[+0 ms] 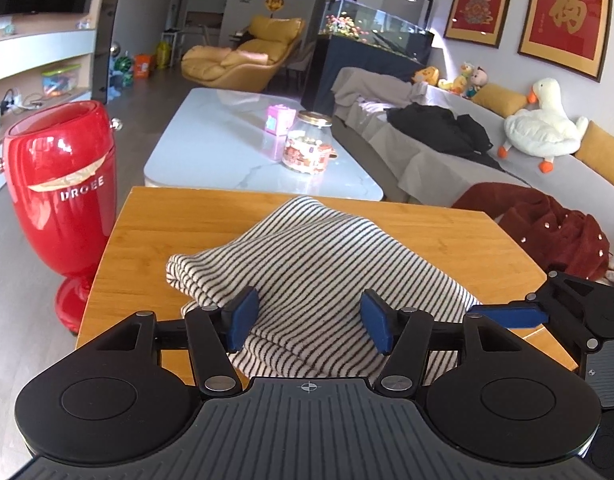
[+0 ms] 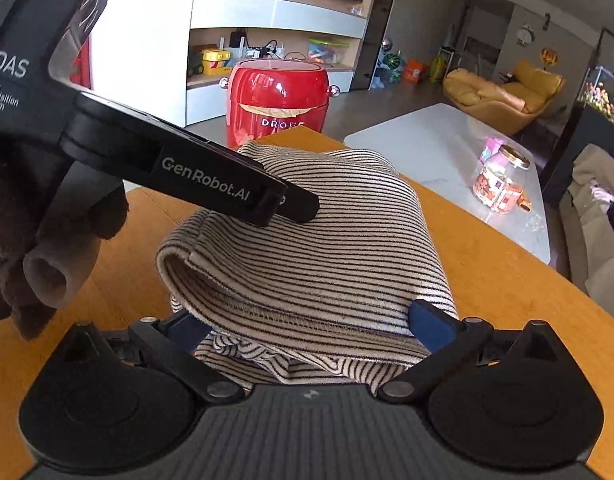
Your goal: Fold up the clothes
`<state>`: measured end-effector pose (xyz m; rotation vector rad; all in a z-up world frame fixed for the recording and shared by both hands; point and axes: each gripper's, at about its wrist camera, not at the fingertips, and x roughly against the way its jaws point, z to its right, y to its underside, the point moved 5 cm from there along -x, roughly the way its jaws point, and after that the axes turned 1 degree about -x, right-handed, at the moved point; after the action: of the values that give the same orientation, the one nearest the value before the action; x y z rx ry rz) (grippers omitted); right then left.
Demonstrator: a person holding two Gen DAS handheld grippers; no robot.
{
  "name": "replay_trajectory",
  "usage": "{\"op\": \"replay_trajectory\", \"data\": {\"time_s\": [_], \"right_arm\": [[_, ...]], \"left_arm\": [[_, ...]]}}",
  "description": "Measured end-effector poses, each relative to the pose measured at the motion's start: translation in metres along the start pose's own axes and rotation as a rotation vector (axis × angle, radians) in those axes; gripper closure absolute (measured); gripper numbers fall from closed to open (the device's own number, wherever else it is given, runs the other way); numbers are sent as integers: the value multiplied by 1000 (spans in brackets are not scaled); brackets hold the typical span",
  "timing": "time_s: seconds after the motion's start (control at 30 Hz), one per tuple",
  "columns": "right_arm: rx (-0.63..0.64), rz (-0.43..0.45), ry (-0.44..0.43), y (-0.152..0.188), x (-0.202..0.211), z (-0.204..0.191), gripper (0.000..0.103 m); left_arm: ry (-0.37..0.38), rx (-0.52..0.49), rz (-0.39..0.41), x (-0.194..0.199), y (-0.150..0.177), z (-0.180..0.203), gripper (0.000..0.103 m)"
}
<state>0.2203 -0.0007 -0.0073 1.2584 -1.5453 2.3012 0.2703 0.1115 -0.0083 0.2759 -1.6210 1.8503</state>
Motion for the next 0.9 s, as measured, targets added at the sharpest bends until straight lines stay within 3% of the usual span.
{"op": "replay_trajectory", "data": {"time_s": [0.5,0.6,0.73,0.8,0.9], "right_arm": [[-105,15,-74,-4,14,31,0],[-179,71,-119,-11,29,53,0],[-349,205,-105,-22,44,98,0],[-364,184,-103,-20,27,107,0],[-286,91,-62,-2,-11,95,0]], "left_arm": [[-1,-26,1,-7,-2,0,34],[3,-4,7,-8,-4,-3,34],[5,6,10,-7,-4,-3,34],[4,13,10,-7,-4,-3,33],[6,22,10,-6,-4,-3,33]]}}
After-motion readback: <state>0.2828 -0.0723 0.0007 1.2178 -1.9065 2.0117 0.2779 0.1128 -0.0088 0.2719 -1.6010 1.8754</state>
